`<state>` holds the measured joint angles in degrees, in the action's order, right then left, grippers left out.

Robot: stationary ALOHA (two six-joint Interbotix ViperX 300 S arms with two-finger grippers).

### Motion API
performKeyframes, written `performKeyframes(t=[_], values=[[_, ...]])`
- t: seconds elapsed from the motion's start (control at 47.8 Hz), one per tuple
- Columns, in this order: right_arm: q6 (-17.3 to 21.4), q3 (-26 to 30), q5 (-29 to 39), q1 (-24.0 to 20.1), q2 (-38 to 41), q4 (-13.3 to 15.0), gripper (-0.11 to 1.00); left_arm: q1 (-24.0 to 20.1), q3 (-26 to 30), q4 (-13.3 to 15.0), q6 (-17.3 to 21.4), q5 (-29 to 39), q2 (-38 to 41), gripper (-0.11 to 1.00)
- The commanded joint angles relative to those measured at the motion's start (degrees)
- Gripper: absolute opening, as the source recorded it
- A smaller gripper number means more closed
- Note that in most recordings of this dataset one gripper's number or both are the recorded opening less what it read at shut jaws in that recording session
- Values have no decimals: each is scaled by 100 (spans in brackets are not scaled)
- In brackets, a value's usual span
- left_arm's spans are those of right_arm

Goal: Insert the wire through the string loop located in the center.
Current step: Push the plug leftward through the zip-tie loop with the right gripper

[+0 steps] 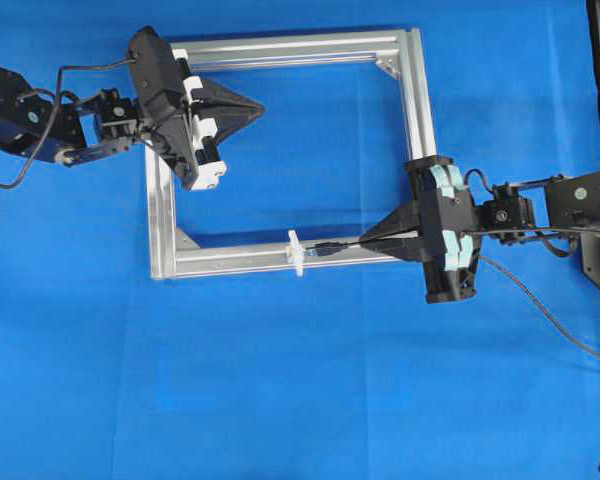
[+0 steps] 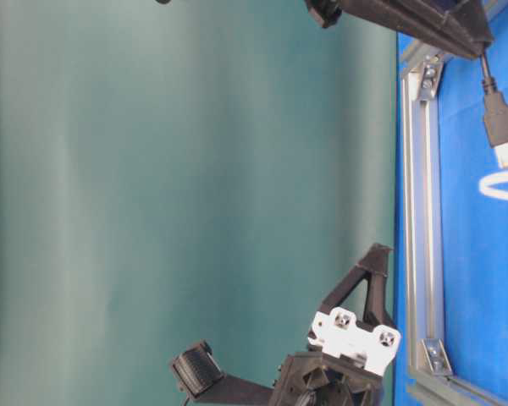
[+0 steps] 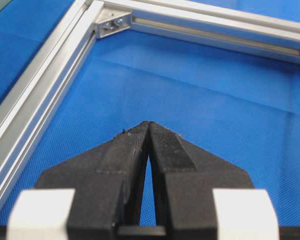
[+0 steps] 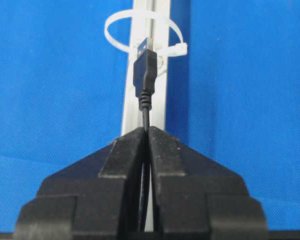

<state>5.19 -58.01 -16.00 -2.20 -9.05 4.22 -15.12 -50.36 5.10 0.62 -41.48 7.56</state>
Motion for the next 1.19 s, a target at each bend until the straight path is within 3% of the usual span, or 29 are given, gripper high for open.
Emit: performKeyframes(t=[0.0,0.376,1.171], values=[[0,44,-53,18,-53,-18,-2,0,44,-18,0,-44,-176,0],[0,211,-343,18,281,-9,-2,0,53,-18,0,-44,-176,0],[0,1222,-492,-18,1160,-18,-2,0,44,-18,0,-62,-176,0]])
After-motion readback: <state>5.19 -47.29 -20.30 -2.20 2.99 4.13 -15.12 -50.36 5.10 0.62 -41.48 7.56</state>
